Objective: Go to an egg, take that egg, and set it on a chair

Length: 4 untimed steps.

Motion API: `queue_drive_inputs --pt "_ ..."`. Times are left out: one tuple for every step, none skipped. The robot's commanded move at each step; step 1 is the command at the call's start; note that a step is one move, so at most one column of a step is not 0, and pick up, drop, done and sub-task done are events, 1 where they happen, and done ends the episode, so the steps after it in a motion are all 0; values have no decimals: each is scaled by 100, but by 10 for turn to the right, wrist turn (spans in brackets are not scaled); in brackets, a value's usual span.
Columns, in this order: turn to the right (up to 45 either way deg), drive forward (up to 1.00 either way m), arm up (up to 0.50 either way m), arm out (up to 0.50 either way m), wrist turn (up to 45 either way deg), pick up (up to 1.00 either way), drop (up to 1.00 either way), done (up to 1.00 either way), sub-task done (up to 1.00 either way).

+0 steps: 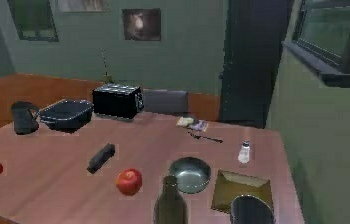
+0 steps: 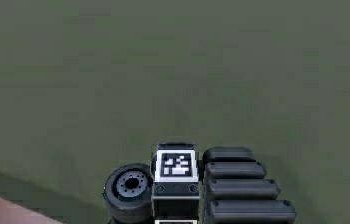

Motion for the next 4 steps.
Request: queue_drive_inputs --pt "450 0 0 0 0 0 0 0 0" --pt "240 0 0 0 0 0 0 0 0" --pt "-450 0 0 0 0 0 0 0 0" --pt "-330 0 0 0 0 0 0 0 0"
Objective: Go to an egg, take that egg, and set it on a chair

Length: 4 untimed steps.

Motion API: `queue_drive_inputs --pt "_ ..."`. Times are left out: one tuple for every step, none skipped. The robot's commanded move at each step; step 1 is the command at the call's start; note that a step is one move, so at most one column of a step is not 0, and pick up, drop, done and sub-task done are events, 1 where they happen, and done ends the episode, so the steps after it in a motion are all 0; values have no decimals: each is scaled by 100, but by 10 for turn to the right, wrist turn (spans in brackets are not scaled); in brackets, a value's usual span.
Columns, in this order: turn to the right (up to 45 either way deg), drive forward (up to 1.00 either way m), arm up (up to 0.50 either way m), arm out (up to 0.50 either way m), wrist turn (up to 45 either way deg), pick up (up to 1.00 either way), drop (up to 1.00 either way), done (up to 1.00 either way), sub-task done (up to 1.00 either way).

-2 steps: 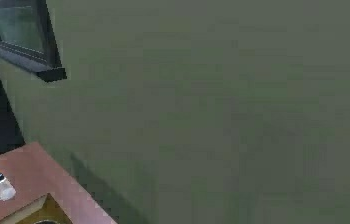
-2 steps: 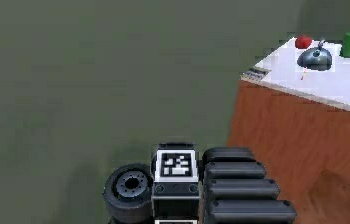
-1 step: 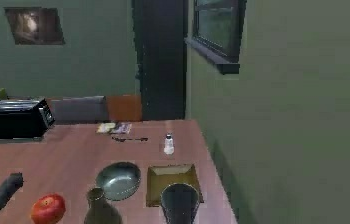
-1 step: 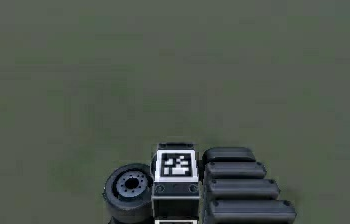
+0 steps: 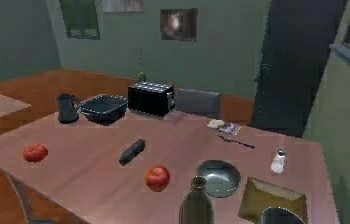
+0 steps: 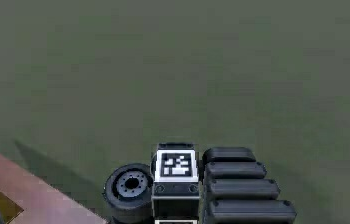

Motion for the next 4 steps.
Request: queue_drive_inputs --pt "450 0 0 0 0 0 0 0 0" --pt "420 0 0 0 0 0 0 0 0" --pt "-450 0 0 0 0 0 0 0 0" --pt "-450 0 0 0 0 0 0 0 0"
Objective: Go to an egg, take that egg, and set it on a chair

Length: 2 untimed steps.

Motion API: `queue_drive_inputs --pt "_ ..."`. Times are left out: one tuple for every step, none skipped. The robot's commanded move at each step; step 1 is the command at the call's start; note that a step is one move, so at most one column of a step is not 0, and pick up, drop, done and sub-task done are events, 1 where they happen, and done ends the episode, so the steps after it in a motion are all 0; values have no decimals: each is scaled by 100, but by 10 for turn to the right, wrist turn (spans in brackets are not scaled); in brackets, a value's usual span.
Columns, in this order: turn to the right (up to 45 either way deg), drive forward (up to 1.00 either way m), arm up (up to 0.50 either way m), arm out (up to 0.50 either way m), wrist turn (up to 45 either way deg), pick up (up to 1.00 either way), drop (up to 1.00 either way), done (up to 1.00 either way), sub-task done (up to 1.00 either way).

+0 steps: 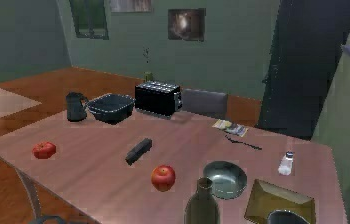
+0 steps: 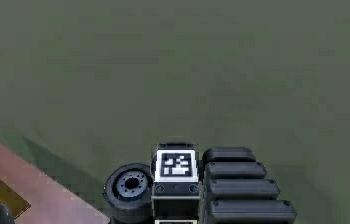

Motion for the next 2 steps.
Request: queue_drive_inputs --pt "-120 0 0 0 0 0 0 0 0" --pt "-450 0 0 0 0 0 0 0 0"
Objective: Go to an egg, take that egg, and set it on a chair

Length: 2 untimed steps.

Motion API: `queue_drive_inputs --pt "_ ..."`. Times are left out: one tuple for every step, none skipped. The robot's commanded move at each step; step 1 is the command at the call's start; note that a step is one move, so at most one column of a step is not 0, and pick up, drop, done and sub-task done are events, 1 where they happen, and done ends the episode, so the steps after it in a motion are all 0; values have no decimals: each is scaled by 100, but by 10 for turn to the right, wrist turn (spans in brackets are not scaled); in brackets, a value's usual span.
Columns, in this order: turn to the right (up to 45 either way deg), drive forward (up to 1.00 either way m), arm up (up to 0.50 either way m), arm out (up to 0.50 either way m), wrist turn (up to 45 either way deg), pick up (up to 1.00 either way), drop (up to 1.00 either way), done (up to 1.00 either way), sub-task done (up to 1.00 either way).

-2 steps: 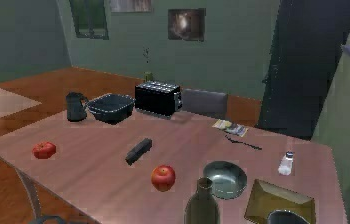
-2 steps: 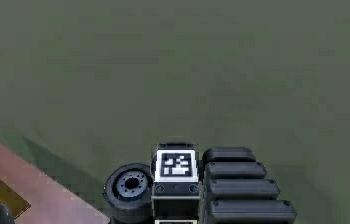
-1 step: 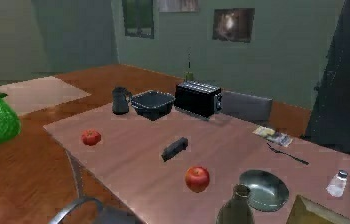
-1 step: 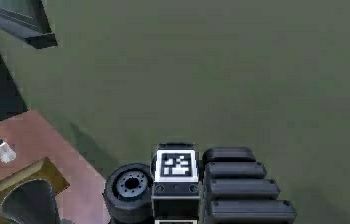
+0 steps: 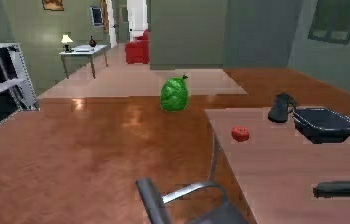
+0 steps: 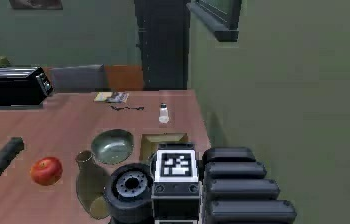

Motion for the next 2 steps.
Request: queue_drive_inputs --pt "-450 0 0 0 0 0 0 0 0" --pt "-60 0 0 0 0 0 0 0 0"
